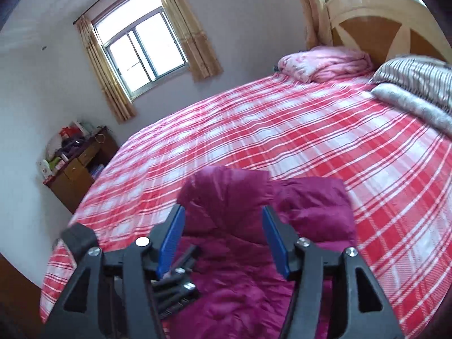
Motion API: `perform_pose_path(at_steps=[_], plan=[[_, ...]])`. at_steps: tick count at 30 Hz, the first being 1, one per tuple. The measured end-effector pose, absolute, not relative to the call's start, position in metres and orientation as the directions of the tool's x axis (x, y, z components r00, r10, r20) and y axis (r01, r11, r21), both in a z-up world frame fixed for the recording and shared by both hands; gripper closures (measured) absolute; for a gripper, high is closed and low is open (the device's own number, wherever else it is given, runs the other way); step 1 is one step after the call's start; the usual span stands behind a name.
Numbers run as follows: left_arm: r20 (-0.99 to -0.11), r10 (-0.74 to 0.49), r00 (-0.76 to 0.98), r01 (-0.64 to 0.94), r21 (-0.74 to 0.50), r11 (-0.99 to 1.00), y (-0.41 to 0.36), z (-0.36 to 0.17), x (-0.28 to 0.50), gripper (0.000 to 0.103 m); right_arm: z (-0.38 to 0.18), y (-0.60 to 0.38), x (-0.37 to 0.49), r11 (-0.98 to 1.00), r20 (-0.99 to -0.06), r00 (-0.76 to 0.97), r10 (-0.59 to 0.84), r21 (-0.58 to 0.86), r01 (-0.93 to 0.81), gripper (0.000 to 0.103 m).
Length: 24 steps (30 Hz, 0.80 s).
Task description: Fold large clothes
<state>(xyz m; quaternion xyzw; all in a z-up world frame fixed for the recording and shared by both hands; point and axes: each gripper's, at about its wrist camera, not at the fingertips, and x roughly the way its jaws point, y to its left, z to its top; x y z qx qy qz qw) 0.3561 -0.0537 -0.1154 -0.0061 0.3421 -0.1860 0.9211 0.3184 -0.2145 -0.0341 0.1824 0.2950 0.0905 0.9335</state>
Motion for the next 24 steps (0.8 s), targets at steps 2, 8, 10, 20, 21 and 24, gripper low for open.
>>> perform_pose_path(at_steps=[2,8,10,20,21,24], plan=[[-0.624,-0.340,0.703,0.306,-0.166,0.937,-0.048,-0.119,0.356,0.012,-0.043,-0.211,0.333,0.930,-0.542,0.803,0.247,0.366,-0.039,0.042],[-0.628,-0.261,0.734,0.178,-0.193,0.965,-0.030,-0.121,0.377,0.012,-0.097,-0.233,0.344,0.966,-0.655,0.748,0.109,0.248,0.077,0.042],[-0.640,-0.268,0.720,0.178,-0.202,0.963,-0.034,-0.123,0.386,0.012,-0.110,-0.248,0.340,0.957,-0.662,0.739,0.123,0.277,0.089,0.042],[-0.637,-0.286,0.716,0.232,-0.168,0.958,-0.064,-0.123,0.382,0.012,-0.108,-0.258,0.321,0.950,-0.647,0.722,0.245,0.308,-0.046,0.089],[-0.633,-0.290,0.718,0.237,-0.169,0.957,-0.066,-0.120,0.380,0.012,-0.102,-0.257,0.315,0.953,-0.631,0.739,0.238,0.298,-0.053,0.091],[-0.599,-0.263,0.756,0.252,-0.104,0.962,-0.077,-0.106,0.370,0.012,-0.093,-0.270,0.302,0.951,-0.600,0.774,0.203,0.310,-0.009,0.092]])
